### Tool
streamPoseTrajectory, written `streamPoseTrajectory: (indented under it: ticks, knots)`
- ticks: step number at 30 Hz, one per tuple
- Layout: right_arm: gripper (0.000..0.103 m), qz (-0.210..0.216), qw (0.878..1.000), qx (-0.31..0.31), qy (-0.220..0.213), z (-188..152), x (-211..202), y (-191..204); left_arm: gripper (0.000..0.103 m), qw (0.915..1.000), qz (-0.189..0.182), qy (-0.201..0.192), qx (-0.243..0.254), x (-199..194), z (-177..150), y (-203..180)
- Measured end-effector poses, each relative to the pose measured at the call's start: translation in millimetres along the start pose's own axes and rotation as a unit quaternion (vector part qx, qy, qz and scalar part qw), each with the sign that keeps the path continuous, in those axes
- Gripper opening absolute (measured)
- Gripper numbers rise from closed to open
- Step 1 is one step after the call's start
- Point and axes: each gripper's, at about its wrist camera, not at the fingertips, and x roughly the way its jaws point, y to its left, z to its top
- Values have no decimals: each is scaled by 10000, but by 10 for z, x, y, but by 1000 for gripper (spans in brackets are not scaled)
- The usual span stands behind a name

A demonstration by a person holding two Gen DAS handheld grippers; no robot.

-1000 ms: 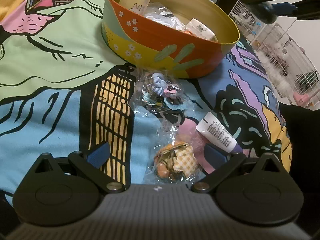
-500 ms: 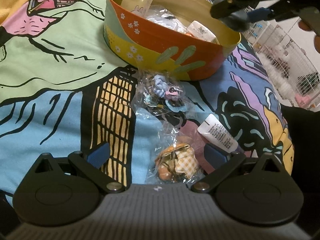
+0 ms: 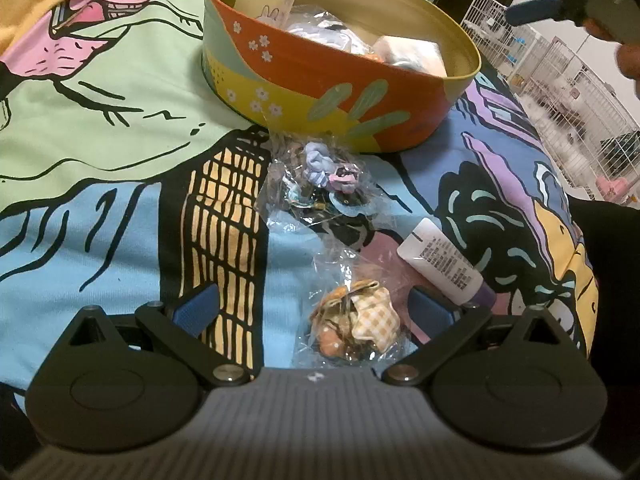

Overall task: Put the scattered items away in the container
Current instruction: 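Raise the right gripper from the tin while the left gripper grasps the clear snack packet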

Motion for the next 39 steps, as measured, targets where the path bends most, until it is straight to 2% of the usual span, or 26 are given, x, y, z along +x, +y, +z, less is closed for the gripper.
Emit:
streamPoseTrajectory:
  ticks: [6, 11, 18, 24, 28, 31, 32, 33, 39]
  knots:
    - [101, 103, 9999, 76, 34, -220, -187, -242, 103, 9999, 80, 34, 133, 12, -13, -30]
    - [101, 0, 9999, 102, 13, -456, -311, -460, 103, 9996, 154, 67, 238, 25, -22, -63]
    - [101, -89, 10000, 38, 9, -771, -309, -679, 103, 9988, 296, 80, 393, 47, -34, -108]
    - [101, -229, 9992, -248, -200, -1002, -297, -720, 100, 9980, 423, 44, 463, 51, -47, -140]
    - [101, -241, 9985, -356, -334, -1143, -276, -740, 84, 9970, 612, -108, 463, 13, -59, -153]
    - [101, -198, 9989, -152, -407, -1245, -239, -799, 62, 9966, 685, -263, 387, -37, -57, -138]
    - [101, -173, 9989, -45, -428, -1264, -231, -820, 51, 9966, 675, -310, 347, -58, -53, -123]
    - [101, -140, 9989, 21, -447, -1272, -229, -840, 46, 9967, 677, -341, 293, -70, -50, -109]
    - [101, 0, 9980, 289, -568, -1282, -205, -892, 35, 9969, 655, -389, 209, -92, -39, -98]
